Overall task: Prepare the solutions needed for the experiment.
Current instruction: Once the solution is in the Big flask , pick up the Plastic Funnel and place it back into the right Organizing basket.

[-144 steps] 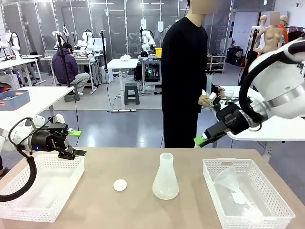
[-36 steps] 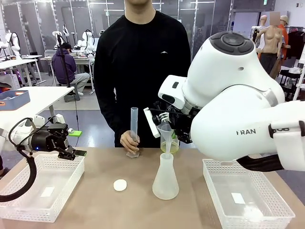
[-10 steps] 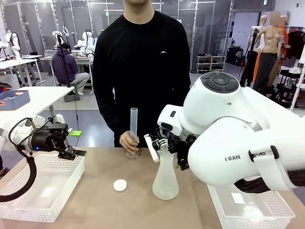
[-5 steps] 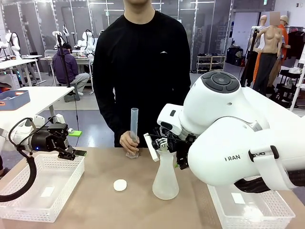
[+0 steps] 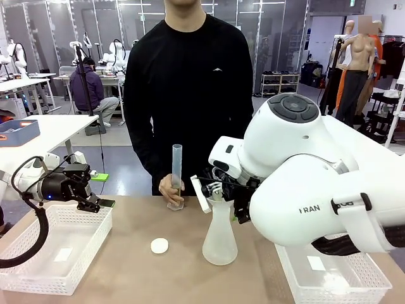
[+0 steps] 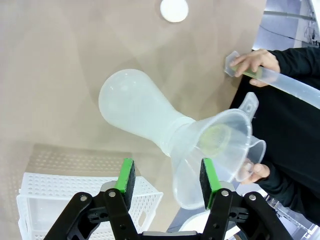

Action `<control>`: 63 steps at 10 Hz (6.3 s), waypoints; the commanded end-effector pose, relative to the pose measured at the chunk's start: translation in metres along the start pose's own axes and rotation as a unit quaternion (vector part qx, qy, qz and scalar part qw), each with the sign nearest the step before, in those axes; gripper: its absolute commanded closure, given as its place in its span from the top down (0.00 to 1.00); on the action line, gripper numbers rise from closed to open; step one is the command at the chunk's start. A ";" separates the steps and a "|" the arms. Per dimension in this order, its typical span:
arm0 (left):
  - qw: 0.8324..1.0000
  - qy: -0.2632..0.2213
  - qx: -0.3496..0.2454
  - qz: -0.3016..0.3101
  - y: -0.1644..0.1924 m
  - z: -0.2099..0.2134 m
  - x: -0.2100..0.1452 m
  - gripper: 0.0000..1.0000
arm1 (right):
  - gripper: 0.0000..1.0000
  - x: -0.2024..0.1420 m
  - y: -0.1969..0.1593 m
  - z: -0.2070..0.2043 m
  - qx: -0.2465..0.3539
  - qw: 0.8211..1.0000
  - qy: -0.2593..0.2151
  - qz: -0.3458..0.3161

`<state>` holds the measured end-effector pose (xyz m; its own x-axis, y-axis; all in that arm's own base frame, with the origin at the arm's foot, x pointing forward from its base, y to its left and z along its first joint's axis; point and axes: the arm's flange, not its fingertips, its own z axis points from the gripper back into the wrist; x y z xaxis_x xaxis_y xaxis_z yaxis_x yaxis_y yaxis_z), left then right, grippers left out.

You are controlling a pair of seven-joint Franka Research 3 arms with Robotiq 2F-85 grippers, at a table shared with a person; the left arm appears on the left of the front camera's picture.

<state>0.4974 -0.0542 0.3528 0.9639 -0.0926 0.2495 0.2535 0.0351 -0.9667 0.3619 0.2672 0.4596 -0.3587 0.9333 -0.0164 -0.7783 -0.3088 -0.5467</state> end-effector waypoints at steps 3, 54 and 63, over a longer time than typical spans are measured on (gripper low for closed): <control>1.000 0.001 0.001 -0.001 -0.002 -0.001 0.000 1.00 | 0.66 -0.008 -0.016 0.054 -0.092 0.995 -0.028 -0.006; 1.000 0.001 0.001 -0.001 -0.002 -0.001 0.000 1.00 | 0.66 -0.320 0.062 -0.050 0.442 0.300 -0.450 -0.715; 1.000 0.001 0.001 -0.001 -0.002 -0.001 0.000 1.00 | 0.66 -0.320 0.062 -0.050 0.442 0.300 -0.450 -0.715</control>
<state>0.4973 -0.0542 0.3528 0.9640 -0.0926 0.2495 0.2535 0.0350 -0.9667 0.4545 -0.0418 0.3891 0.9843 -0.0814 0.1565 -0.1573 -0.0044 0.9875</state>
